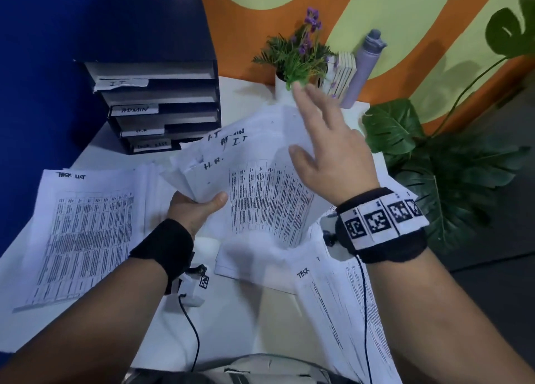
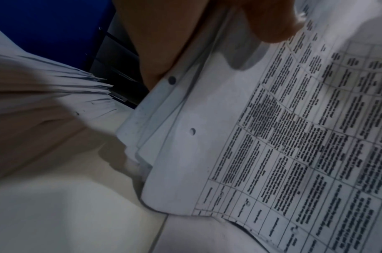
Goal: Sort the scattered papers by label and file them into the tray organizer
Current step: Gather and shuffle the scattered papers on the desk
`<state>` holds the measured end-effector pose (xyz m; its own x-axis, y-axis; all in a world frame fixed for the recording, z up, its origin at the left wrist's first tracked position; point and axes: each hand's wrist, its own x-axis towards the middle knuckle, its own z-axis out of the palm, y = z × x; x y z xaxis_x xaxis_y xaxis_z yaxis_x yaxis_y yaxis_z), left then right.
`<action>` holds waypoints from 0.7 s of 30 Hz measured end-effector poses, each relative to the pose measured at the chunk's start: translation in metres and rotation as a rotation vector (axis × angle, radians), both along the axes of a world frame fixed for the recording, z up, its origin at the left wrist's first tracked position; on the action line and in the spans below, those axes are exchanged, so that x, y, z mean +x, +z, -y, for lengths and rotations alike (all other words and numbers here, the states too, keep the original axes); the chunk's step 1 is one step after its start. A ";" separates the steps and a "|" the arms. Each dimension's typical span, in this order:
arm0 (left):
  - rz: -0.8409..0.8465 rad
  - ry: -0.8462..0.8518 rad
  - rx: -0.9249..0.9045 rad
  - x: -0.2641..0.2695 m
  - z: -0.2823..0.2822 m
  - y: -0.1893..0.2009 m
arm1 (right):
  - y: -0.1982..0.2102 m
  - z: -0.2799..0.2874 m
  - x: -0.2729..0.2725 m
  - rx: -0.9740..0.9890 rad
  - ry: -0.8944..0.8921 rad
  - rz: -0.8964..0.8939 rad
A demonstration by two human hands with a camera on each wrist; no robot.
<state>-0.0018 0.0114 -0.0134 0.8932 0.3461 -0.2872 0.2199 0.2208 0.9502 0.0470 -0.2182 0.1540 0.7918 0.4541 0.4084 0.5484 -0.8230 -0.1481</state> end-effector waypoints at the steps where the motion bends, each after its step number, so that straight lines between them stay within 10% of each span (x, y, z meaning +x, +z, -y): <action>1: -0.007 0.004 -0.001 0.000 -0.001 -0.001 | 0.000 -0.002 0.000 -0.121 -0.025 0.010; 6: 0.010 -0.001 0.055 0.003 0.004 0.002 | -0.011 0.001 -0.004 -0.166 -0.020 -0.092; 14: 0.004 0.155 0.071 0.008 0.008 0.003 | -0.076 0.031 -0.010 0.957 -0.139 -0.482; 21: 0.016 0.128 -0.025 0.009 -0.005 0.009 | -0.120 0.017 -0.017 1.115 -0.155 -1.005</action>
